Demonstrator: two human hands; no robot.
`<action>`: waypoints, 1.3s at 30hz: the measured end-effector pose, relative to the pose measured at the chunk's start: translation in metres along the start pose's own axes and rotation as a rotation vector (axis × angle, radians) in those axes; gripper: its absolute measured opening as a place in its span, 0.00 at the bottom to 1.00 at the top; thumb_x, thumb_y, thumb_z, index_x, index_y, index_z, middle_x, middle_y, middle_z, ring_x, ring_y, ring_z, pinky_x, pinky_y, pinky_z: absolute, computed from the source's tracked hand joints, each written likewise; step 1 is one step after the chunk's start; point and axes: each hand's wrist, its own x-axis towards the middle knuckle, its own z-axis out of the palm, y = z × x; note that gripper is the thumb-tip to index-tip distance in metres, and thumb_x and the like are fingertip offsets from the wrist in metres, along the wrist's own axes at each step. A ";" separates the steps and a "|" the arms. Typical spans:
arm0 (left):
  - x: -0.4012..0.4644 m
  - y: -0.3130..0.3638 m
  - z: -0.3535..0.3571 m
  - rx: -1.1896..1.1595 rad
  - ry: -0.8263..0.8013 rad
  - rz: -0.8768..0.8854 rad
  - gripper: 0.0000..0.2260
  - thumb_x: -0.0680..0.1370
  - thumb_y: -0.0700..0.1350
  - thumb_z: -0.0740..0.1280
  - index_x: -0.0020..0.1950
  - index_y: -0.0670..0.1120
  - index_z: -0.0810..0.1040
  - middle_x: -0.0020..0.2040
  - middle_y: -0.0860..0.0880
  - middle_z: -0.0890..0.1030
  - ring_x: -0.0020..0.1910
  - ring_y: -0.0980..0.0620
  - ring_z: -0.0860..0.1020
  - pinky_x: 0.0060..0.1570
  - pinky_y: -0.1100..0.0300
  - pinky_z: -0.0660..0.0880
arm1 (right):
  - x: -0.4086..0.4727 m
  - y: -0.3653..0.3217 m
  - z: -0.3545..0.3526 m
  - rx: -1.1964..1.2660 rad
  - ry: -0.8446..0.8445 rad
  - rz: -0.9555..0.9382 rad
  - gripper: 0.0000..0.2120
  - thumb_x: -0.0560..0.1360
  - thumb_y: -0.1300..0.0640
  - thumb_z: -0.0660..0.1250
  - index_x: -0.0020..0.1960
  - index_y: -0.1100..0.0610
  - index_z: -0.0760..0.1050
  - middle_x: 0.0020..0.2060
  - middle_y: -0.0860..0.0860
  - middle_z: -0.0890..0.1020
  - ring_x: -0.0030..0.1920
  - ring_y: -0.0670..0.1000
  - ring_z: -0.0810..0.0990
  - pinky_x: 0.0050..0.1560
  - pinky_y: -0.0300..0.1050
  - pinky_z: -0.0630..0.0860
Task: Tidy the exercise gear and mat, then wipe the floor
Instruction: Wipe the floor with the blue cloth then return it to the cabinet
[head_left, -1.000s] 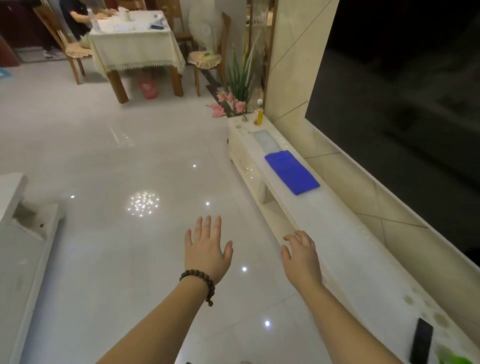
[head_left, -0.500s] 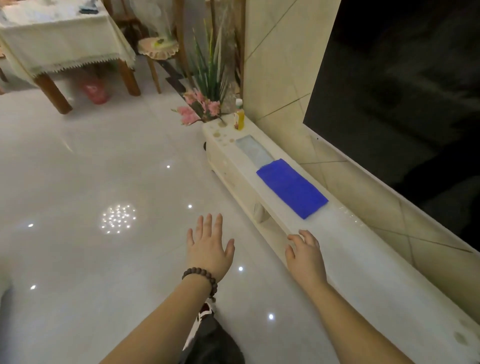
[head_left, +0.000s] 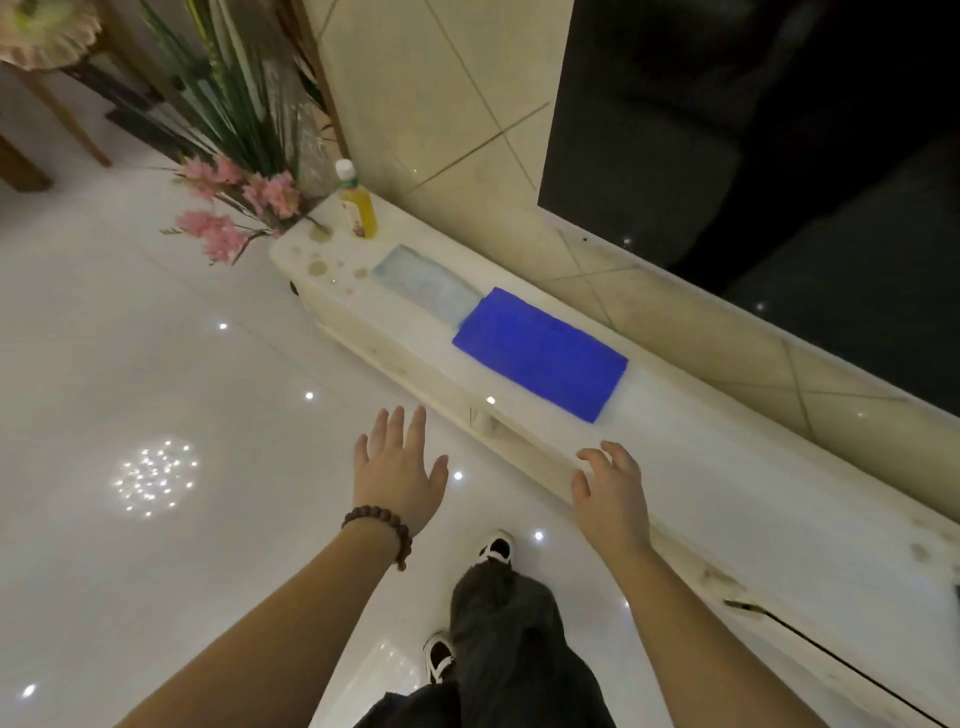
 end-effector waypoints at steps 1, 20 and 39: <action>0.016 0.004 0.000 0.006 -0.019 0.014 0.30 0.81 0.60 0.51 0.79 0.50 0.45 0.80 0.47 0.49 0.78 0.46 0.46 0.76 0.47 0.46 | 0.010 0.005 0.004 0.001 0.000 0.035 0.15 0.80 0.55 0.60 0.66 0.56 0.72 0.71 0.54 0.67 0.71 0.51 0.65 0.64 0.43 0.69; 0.279 0.041 0.084 0.211 -0.368 0.202 0.31 0.81 0.58 0.53 0.79 0.50 0.44 0.80 0.46 0.48 0.78 0.45 0.46 0.76 0.46 0.50 | 0.229 0.079 0.090 -0.071 -0.107 0.214 0.16 0.79 0.57 0.61 0.66 0.59 0.72 0.69 0.57 0.70 0.70 0.54 0.66 0.67 0.47 0.67; 0.359 0.062 0.220 0.350 -0.357 0.698 0.30 0.81 0.57 0.51 0.79 0.52 0.41 0.79 0.53 0.49 0.78 0.47 0.45 0.75 0.41 0.46 | 0.274 0.110 0.222 -0.384 -0.067 0.275 0.29 0.76 0.40 0.60 0.74 0.49 0.61 0.71 0.56 0.63 0.64 0.60 0.65 0.61 0.54 0.68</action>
